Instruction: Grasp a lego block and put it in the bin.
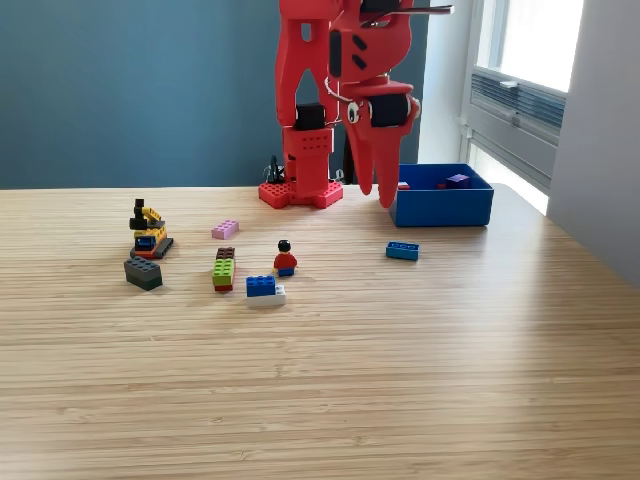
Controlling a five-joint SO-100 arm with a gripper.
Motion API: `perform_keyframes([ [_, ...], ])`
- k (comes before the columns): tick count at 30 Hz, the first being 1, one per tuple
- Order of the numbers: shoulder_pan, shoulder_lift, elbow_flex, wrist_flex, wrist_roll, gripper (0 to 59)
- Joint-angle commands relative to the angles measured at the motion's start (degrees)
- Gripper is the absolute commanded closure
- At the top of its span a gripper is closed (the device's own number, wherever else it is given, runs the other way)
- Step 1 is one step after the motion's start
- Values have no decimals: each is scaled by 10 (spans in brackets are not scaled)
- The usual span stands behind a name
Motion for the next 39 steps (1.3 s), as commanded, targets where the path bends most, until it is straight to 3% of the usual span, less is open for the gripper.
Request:
perform_keyframes([
  [1, 77, 42, 20, -33, -25, 346],
  [17, 170, 50, 156, -36, -250, 310],
  [39, 189, 42, 195, -161, -303, 313],
])
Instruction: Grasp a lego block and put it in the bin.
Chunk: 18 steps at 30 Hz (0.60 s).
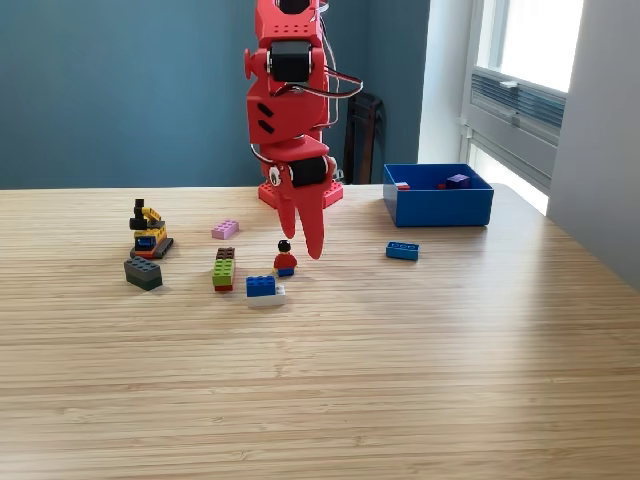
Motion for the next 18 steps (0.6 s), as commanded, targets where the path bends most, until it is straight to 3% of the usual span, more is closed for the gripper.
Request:
perform_keyframes([
  [1, 15, 42, -4, -13, -11, 313],
  [18, 33, 40, 13, -56, -24, 333],
])
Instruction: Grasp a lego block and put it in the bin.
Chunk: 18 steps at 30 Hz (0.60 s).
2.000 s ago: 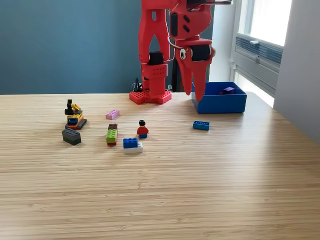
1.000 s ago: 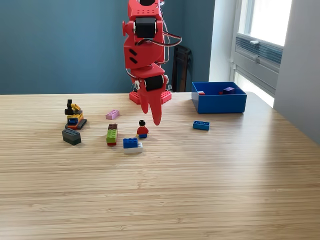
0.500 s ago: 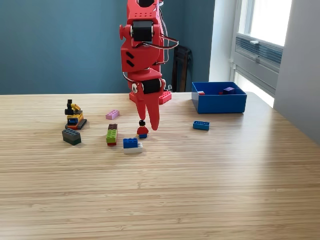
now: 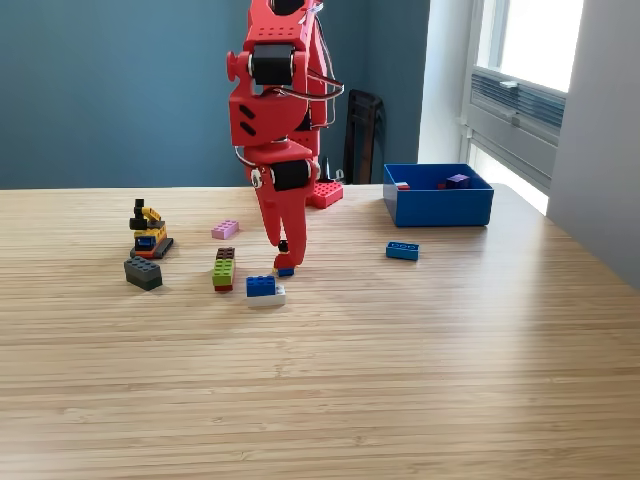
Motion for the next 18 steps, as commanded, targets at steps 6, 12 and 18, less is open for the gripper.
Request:
perform_keyframes([
  [6, 2, 39, 0, -13, -4, 336],
  [12, 2, 39, 0, -17, -5, 337],
  [18, 2, 38, -7, -18, -4, 338],
])
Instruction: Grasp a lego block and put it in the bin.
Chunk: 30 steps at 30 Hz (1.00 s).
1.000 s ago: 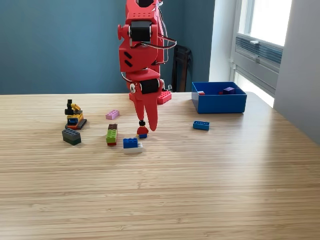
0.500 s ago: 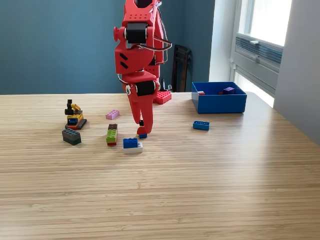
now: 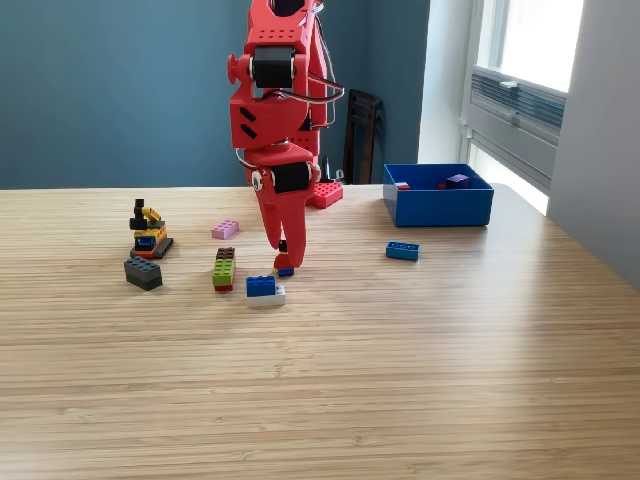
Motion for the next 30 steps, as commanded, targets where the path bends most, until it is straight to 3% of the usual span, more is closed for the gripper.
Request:
perform_keyframes([
  [1, 2, 38, -13, -11, -4, 338],
  [19, 2, -59, -67, -11, 11, 363],
  [30, 1, -92, -89, -12, 20, 478],
])
